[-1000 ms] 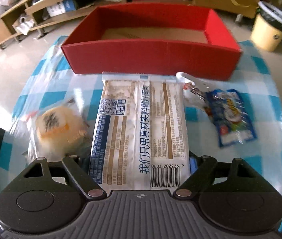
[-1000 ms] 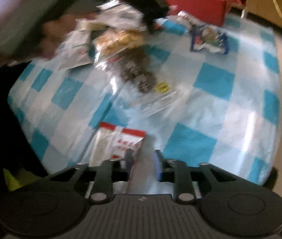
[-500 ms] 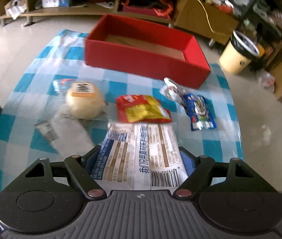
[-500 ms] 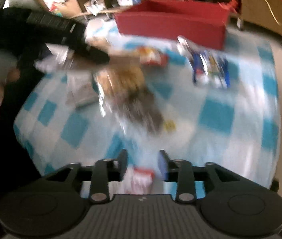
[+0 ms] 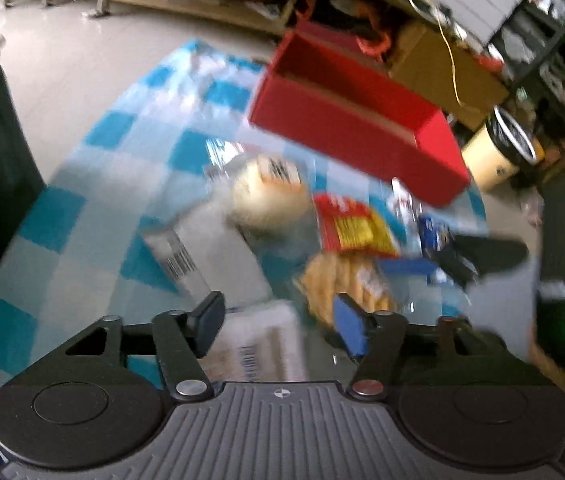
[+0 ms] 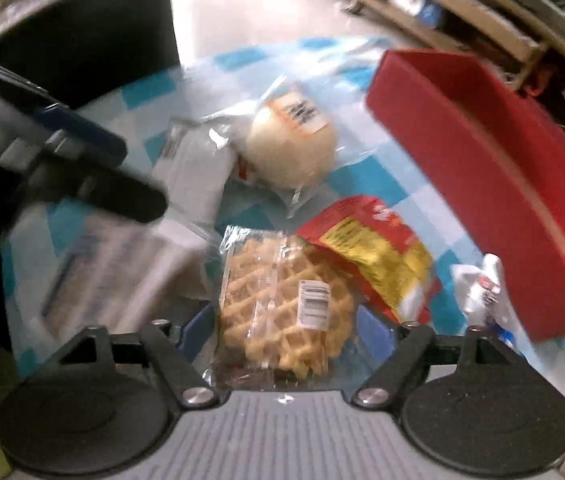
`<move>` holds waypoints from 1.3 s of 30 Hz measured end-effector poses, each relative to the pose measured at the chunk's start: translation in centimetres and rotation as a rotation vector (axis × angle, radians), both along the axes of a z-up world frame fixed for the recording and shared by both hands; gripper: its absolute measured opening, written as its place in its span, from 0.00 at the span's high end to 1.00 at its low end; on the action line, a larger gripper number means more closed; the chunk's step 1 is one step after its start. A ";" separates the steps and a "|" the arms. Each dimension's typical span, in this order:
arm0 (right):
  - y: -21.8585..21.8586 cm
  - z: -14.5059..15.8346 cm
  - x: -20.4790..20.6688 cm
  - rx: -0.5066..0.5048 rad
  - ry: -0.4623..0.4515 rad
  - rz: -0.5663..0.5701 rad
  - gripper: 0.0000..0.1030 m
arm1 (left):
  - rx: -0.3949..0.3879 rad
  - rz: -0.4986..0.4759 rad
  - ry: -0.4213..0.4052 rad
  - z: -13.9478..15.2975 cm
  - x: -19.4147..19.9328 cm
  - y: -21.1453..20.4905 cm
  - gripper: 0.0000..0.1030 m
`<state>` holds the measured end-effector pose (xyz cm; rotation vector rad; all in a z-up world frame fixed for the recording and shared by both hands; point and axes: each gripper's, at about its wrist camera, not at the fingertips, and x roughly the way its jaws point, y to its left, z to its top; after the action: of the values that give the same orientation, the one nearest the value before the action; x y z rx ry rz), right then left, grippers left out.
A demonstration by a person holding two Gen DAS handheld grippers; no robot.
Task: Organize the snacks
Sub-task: 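Grasp the waffle packet with the right tool while left tool lifts the bread bag, then carry the waffle packet and bread bag with both tools over the red box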
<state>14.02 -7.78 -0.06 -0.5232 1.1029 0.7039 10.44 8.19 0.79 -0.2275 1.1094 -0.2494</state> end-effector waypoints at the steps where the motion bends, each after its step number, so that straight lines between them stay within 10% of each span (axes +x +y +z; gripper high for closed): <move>1: 0.2 -0.6 0.3 -0.008 0.011 0.010 0.18 | 0.019 -0.011 0.010 -0.4 -0.2 -0.2 0.24; 12: 0.4 -3.4 3.8 0.043 0.120 -0.086 0.00 | -0.004 0.155 0.116 -2.1 -5.6 3.0 0.09; 16: 0.2 -2.9 2.8 0.045 0.056 -0.094 0.23 | 0.045 0.185 0.170 -3.5 -7.5 1.3 0.06; 24: -4.1 -0.7 -1.0 0.160 -0.023 -0.177 0.27 | 0.244 0.224 0.230 -7.5 -5.6 -2.7 0.06; 39: -9.0 2.8 -1.8 0.382 -0.037 -0.302 0.27 | 0.171 0.216 0.120 -1.9 -6.7 -1.3 0.26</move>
<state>12.27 -16.74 2.79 -0.0413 0.9559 0.6155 3.69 6.91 -1.11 -0.2100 1.2073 0.0521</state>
